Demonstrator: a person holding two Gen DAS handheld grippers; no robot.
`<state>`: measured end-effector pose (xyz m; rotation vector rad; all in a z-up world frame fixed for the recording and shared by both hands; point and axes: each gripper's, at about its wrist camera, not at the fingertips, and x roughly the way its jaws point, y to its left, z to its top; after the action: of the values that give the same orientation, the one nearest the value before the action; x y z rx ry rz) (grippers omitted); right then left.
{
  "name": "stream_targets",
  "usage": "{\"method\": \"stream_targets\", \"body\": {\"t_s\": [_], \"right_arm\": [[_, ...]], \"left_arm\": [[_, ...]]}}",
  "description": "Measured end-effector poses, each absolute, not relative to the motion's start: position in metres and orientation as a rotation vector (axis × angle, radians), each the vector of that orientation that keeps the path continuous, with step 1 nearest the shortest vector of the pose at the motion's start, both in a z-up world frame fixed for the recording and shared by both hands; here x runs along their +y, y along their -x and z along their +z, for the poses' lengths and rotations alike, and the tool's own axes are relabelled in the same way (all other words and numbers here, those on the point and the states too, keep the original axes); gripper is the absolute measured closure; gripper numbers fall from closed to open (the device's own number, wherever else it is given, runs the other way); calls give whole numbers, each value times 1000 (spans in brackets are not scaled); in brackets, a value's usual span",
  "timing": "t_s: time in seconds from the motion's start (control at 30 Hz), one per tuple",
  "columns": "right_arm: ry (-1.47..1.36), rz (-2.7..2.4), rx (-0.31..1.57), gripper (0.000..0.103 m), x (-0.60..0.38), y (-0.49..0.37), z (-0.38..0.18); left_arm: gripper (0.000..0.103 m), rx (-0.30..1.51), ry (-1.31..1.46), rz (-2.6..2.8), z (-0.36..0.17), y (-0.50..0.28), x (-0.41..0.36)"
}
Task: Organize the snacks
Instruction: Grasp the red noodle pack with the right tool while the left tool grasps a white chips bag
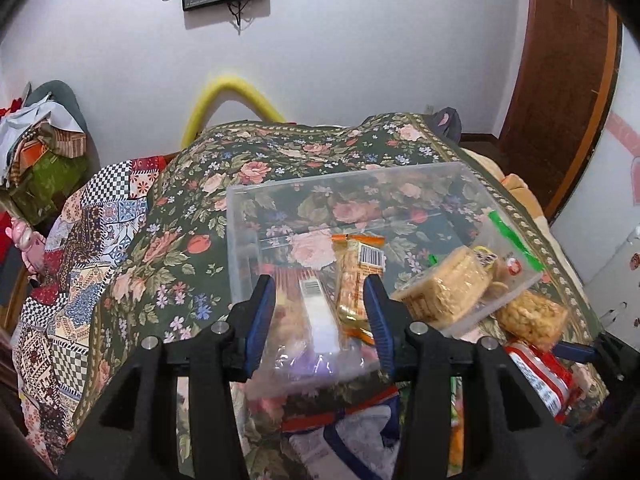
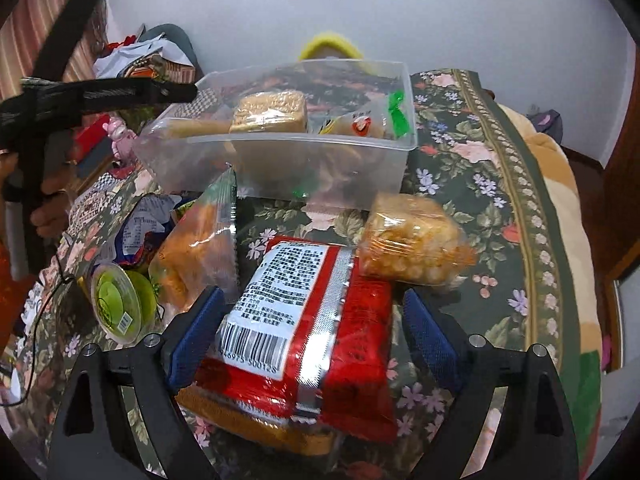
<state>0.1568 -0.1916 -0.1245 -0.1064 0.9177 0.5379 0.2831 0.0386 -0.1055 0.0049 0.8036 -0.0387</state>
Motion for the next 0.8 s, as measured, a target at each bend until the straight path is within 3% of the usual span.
{"method": "stream_targets", "body": {"t_s": [0.3, 0.43, 0.57, 0.8], "right_arm": [[118, 523, 961, 14, -182, -163, -138], [124, 502, 958, 23, -182, -165, -138], [106, 497, 963, 38, -187, -166, -134], [52, 494, 950, 39, -203, -153, -121]], "left_arm": [[44, 806, -9, -57, -94, -218, 62], [42, 850, -10, -43, -108, -188, 75], [42, 914, 12, -38, -130, -165, 85], [41, 1014, 67, -59, -169, -140, 85]]}}
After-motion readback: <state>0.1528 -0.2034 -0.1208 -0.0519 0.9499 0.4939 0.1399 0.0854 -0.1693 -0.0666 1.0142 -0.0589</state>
